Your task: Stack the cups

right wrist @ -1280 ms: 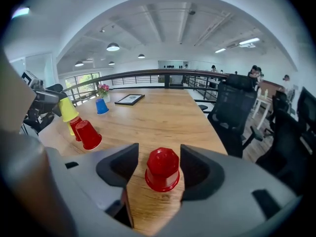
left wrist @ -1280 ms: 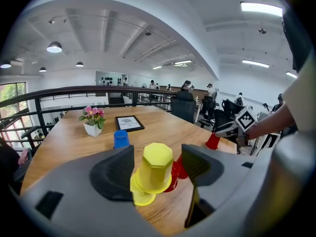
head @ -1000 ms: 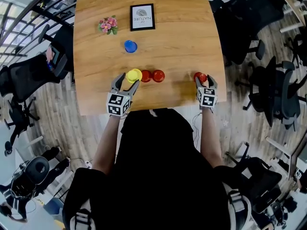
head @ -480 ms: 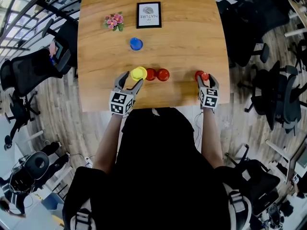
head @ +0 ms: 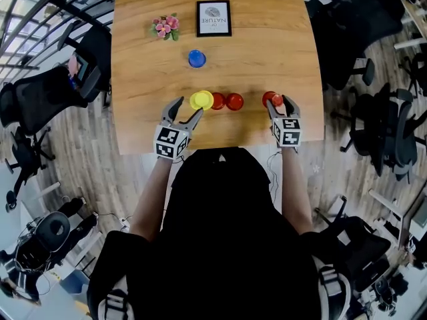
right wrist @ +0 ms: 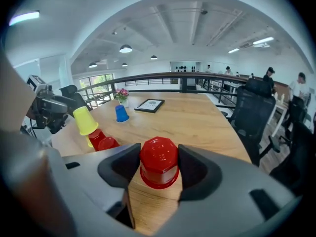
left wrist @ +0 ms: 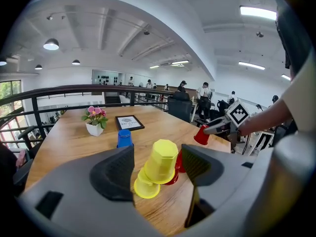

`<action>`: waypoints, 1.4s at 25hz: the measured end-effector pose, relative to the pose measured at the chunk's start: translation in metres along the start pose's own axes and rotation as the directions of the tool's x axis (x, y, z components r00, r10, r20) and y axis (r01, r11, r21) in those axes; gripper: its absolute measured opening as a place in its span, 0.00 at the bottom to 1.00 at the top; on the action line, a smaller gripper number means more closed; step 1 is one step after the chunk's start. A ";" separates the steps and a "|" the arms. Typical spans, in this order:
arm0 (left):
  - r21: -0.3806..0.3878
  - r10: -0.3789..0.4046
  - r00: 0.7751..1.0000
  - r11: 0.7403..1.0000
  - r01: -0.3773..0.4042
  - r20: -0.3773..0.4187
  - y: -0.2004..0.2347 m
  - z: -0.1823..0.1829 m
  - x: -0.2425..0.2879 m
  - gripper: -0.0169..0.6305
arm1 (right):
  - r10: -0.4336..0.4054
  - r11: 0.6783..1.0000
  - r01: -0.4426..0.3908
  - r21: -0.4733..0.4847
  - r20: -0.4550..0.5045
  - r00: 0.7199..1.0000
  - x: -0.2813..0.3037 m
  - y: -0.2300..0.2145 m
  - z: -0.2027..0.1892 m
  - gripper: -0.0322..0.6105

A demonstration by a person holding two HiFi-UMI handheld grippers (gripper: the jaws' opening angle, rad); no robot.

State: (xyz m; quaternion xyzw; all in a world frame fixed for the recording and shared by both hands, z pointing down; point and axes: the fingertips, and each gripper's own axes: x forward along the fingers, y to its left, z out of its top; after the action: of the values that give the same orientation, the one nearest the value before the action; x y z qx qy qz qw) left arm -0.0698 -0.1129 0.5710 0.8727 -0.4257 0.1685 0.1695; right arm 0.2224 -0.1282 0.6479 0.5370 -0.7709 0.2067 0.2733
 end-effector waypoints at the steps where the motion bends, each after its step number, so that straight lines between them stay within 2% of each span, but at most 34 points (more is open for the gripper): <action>1: 0.000 -0.007 1.000 1.000 0.007 0.006 0.001 0.002 -0.001 0.50 | 0.007 1.000 -0.007 -0.006 0.002 1.000 -0.001 0.005 0.003 0.44; 11: 0.033 -0.062 0.996 0.998 0.060 0.063 0.017 0.014 -0.008 0.49 | 0.054 0.997 -0.052 -0.059 0.037 0.998 -0.006 0.057 0.038 0.44; 20: 0.008 -0.048 0.996 0.999 0.048 0.077 0.040 0.009 -0.014 0.49 | 0.145 0.985 -0.142 -0.096 0.016 0.989 -0.001 0.111 0.054 0.44; 28: -0.008 -0.040 0.996 0.999 0.041 0.075 0.047 0.004 -0.017 0.49 | 0.248 0.959 -0.249 -0.134 -0.025 0.968 0.014 0.154 0.064 0.44; 35: -0.021 -0.021 0.998 1.000 0.023 0.058 0.056 -0.006 -0.026 0.49 | 0.255 0.940 -0.266 -0.212 -0.077 0.964 0.027 0.171 0.063 0.44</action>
State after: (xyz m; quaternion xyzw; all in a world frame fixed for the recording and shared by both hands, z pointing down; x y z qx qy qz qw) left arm -0.1306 -0.1249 0.5732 0.8799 -0.4226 0.1368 0.1686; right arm 0.0414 -0.1277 0.6130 0.3915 -0.8464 0.1671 0.3201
